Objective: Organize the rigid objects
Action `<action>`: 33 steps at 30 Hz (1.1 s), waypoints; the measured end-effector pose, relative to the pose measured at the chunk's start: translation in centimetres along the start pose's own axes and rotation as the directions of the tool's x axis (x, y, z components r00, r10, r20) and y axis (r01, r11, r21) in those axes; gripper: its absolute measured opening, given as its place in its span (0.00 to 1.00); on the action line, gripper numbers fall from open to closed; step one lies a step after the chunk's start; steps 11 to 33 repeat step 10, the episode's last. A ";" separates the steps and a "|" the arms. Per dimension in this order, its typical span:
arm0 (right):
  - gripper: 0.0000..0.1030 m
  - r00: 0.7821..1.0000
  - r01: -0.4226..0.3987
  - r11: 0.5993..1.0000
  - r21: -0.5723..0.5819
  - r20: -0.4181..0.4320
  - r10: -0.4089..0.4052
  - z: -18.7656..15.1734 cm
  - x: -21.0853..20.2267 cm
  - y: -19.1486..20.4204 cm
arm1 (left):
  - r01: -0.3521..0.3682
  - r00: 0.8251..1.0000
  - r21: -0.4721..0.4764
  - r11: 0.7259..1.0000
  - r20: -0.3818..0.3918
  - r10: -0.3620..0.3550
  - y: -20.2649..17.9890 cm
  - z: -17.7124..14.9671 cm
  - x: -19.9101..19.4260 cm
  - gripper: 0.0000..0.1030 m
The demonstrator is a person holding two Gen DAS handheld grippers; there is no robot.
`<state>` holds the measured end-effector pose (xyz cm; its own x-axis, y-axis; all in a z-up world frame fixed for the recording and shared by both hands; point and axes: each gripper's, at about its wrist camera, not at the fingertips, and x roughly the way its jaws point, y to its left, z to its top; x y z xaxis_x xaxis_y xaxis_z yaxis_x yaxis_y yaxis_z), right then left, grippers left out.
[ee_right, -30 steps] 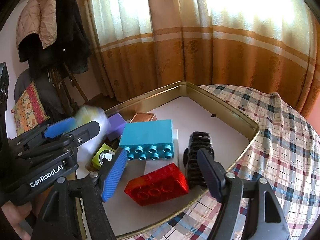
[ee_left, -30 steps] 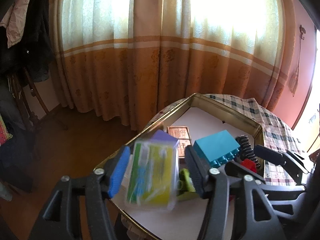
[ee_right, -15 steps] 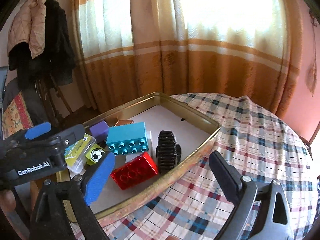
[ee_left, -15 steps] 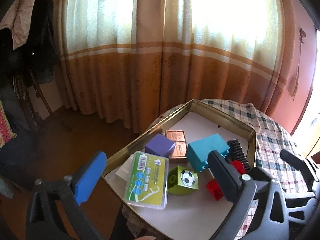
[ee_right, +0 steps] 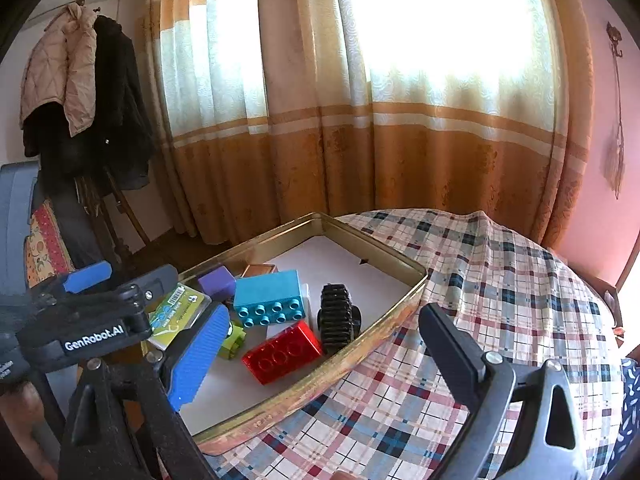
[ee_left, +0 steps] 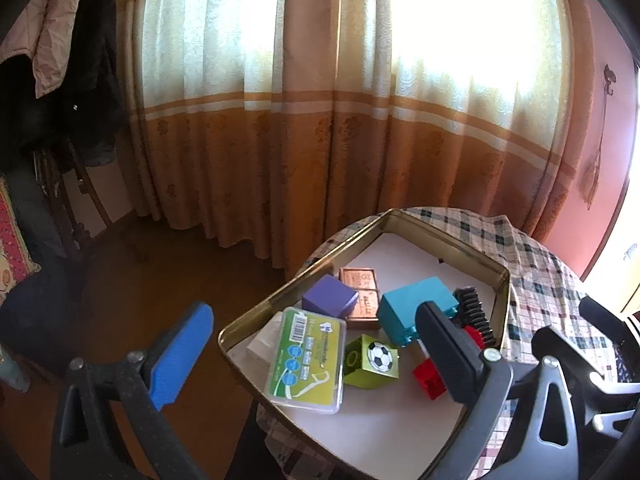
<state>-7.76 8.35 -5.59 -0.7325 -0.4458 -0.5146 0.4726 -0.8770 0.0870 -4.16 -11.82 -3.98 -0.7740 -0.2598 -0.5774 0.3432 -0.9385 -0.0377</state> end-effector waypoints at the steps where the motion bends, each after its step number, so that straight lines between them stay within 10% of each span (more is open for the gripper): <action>1: 0.95 1.000 -0.002 1.000 -0.002 0.000 0.002 0.0 0.0 0.1 | -0.009 1.000 0.006 1.000 0.004 0.009 -0.1 0.0 0.0 1.00; 33: 0.95 1.000 -0.005 1.000 0.001 -0.001 0.005 -0.2 0.0 0.1 | -0.028 0.999 0.012 1.000 0.019 0.028 -0.1 -0.2 -0.4 1.00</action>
